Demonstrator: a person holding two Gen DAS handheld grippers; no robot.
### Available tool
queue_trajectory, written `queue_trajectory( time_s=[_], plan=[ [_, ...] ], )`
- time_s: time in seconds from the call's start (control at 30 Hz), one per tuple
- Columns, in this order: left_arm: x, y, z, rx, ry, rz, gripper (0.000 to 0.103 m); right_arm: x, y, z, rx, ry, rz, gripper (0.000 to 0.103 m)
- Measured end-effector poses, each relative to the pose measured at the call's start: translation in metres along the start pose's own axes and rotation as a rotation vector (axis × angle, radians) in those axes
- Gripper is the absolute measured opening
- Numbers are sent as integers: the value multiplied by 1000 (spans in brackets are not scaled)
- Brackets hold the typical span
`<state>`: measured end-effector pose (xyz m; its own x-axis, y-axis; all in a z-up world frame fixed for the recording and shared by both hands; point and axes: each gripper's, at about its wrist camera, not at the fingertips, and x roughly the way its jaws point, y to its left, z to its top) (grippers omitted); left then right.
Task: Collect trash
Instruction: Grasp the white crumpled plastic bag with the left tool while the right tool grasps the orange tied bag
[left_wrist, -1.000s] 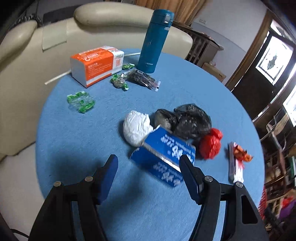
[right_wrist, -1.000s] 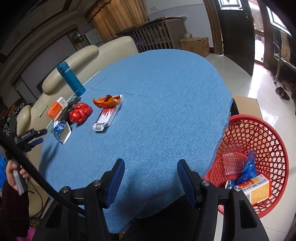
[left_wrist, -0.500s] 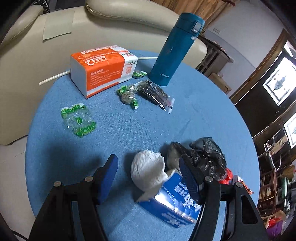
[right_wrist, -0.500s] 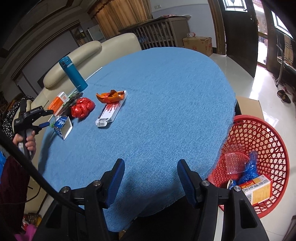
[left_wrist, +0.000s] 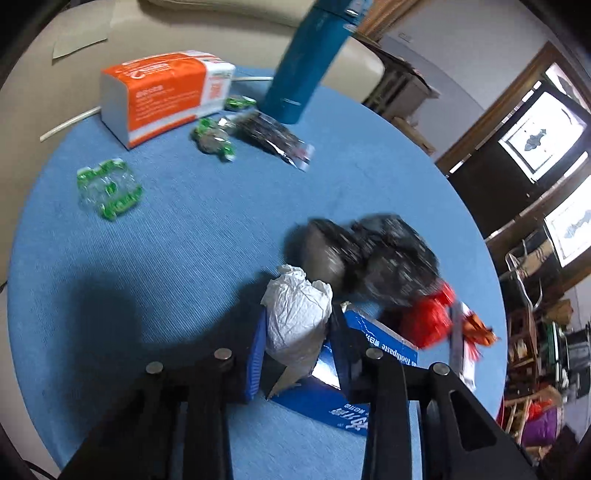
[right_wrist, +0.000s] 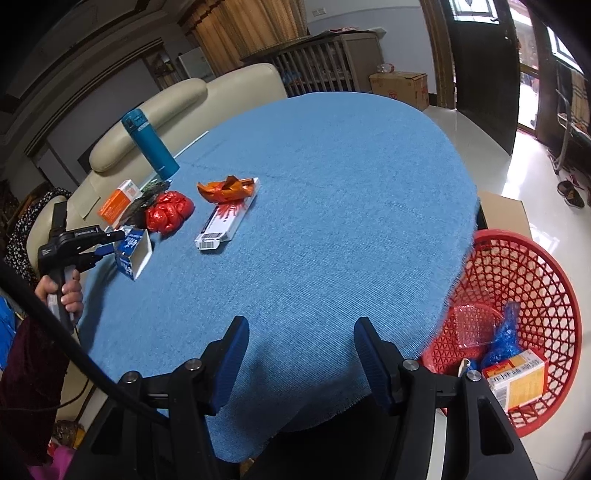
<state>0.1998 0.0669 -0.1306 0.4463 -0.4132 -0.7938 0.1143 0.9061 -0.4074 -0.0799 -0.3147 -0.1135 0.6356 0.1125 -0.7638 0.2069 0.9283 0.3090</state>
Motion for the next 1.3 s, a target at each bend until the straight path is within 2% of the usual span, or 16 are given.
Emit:
queue_trajectory(
  time_s=[0.1,0.27,0.47,0.73,0.87,0.97,1.03,1.2,1.3],
  plan=[
    [-5,-5,-7,7,-8,-16,32,6,12,13,-24,-5,24,63],
    [-16,-11,-9,8,-26,-41,32,33,40,55,-23,19,110,63],
    [-47,-15,-17,28,-73,-71,32,73,75,92,-40,19,134,63],
    [-83,-7,-26,33,-121,-112,32,103,101,130,-166,-21,80,63],
    [-95,-7,-31,31,-122,-138,32,129,113,144,-250,22,53,63],
    [-99,-11,-36,46,-117,-141,32,150,120,142,-331,89,7,63],
    [-100,-14,-39,57,-115,-144,32,156,122,137,-380,96,-29,62],
    [-98,-22,-48,73,-92,-163,32,152,124,127,-416,88,-69,32],
    [-96,-28,-52,83,-83,-162,32,145,122,125,-407,73,-74,20]
  ],
)
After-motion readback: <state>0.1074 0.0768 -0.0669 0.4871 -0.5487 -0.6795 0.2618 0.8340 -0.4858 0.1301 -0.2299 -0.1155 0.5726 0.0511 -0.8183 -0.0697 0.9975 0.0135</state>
